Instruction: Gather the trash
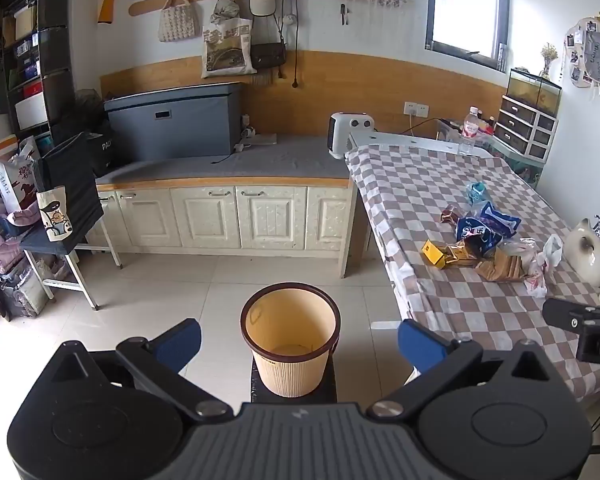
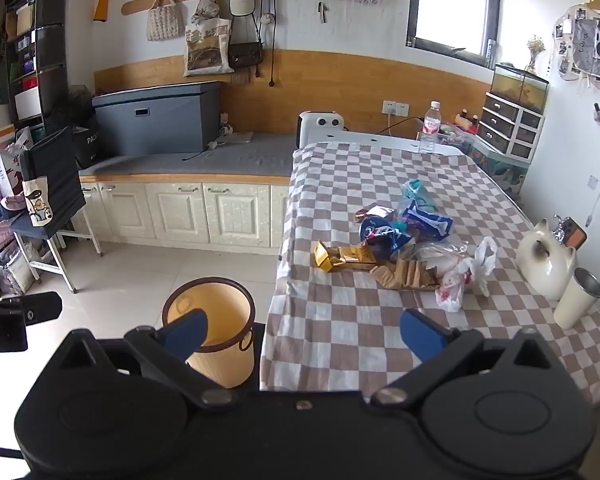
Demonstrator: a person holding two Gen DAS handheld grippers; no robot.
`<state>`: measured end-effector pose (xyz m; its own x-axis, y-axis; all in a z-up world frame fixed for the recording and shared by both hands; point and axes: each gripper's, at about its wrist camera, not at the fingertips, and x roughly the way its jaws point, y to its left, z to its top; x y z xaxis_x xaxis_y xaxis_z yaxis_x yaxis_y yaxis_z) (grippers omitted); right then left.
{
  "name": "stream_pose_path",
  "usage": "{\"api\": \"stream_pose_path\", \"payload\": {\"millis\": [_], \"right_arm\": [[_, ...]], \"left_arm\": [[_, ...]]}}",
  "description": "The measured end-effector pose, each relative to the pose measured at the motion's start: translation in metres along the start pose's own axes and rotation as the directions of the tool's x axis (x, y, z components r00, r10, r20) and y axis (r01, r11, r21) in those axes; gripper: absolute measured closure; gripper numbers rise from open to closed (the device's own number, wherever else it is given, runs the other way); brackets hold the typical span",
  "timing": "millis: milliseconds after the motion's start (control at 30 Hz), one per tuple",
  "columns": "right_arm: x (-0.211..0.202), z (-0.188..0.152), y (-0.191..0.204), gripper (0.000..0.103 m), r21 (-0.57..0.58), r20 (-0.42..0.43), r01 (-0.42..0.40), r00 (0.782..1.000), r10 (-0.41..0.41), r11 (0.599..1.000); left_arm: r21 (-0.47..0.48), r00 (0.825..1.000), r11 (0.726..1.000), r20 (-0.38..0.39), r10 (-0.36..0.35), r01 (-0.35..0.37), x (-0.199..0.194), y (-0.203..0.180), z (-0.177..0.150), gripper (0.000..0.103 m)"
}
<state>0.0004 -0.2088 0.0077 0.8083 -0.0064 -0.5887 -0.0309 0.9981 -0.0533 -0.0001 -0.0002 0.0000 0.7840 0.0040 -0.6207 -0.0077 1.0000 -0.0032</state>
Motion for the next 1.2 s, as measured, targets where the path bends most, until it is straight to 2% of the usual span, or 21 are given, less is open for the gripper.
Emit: {"api": "stream_pose_path", "payload": {"millis": [1200], "right_arm": [[-0.0024, 0.0003, -0.0002, 0.000, 0.002, 0.001, 0.000, 1.000, 0.000, 1.000]], "left_arm": [[-0.003, 1.000, 1.000, -0.003, -0.006, 0.006, -0.0001, 0.0004, 0.0000, 0.000]]}}
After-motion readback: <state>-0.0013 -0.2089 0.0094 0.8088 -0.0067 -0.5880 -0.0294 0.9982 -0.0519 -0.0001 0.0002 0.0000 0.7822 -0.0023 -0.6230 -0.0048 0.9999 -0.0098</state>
